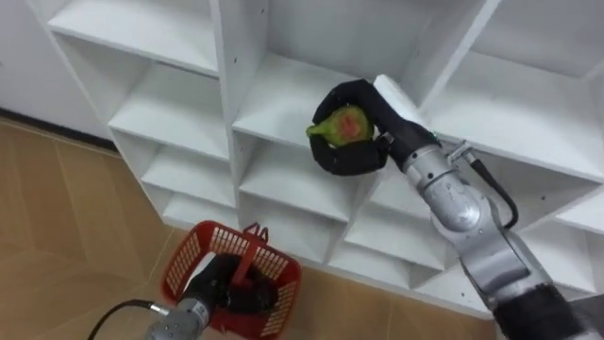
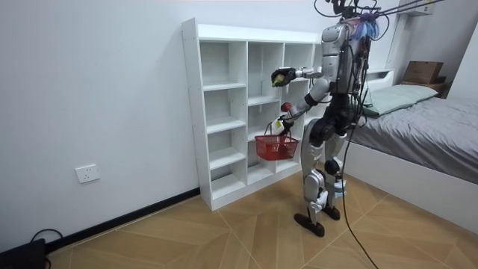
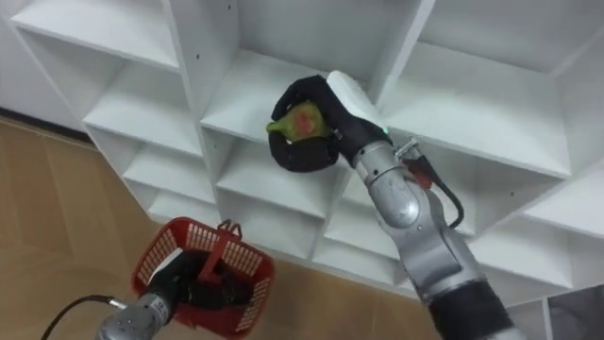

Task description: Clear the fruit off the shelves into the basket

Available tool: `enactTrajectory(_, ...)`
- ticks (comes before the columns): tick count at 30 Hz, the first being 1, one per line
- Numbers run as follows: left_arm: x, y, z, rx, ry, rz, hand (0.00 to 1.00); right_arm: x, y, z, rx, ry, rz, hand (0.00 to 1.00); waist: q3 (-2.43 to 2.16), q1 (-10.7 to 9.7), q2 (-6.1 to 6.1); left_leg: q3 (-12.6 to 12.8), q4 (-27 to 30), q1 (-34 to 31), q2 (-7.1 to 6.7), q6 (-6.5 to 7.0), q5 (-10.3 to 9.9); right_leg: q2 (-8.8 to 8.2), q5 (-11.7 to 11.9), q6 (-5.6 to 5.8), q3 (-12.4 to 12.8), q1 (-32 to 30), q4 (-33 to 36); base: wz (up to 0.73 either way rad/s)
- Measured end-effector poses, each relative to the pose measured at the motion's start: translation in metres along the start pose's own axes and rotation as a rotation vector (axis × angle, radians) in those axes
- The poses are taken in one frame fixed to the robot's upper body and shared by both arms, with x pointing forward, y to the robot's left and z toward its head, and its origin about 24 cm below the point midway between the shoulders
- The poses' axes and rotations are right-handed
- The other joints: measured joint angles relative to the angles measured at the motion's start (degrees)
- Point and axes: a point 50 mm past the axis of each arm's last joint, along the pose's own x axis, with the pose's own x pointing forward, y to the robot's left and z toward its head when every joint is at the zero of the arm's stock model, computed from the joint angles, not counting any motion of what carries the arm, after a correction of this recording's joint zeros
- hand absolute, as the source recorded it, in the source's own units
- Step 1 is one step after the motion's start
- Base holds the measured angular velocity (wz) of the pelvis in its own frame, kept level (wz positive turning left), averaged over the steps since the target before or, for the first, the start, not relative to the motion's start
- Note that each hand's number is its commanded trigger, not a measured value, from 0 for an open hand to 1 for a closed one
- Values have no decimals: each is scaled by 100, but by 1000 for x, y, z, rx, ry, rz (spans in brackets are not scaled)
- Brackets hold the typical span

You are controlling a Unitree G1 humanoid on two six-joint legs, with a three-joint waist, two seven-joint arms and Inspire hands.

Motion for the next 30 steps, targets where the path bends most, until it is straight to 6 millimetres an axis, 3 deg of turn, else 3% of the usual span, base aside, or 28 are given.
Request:
enactTrajectory(1,0,-3,0,-4,-2,-7,100,-4,3,-1,8,3,11,100,-25,-70,30,17,-14,59,2,1,-1,6,0,0,23,47,1,-16)
enactTrajectory(5,-1,-4,0,-5,-5,-7,100,-11,12,-7,31,35,59,100,-29,-174,61,85,-37,194,24,-15,-15,45,11,-12,127,136,-3,-14)
enactTrajectory(13,-1,-8,1,-59,-32,-5,100,-34,29,-18,80,107,102,100,31,-371,166,152,-92,372,38,-26,-29,66,9,-10,179,259,-107,-4)
enactTrajectory(17,-1,-8,0,-59,-30,-3,100,-35,33,-17,103,106,98,100,24,-454,194,155,-113,391,43,-32,-35,90,11,-11,216,299,-111,0)
enactTrajectory(20,-3,-12,-3,-67,-22,5,100,-45,44,-16,151,122,100,100,4,-474,311,159,-191,554,55,-35,-63,98,12,-10,194,469,-204,0)
enactTrajectory(24,-3,-13,-2,-79,-24,20,100,-53,54,-19,187,151,109,100,21,-543,462,181,-224,659,74,-41,-90,117,6,-4,207,551,-205,-4)
enactTrajectory(30,-6,-15,-3,-81,-33,12,100,-64,62,-26,186,199,129,100,15,-628,465,218,-227,743,78,-58,-107,153,0,-9,344,606,-288,-6)
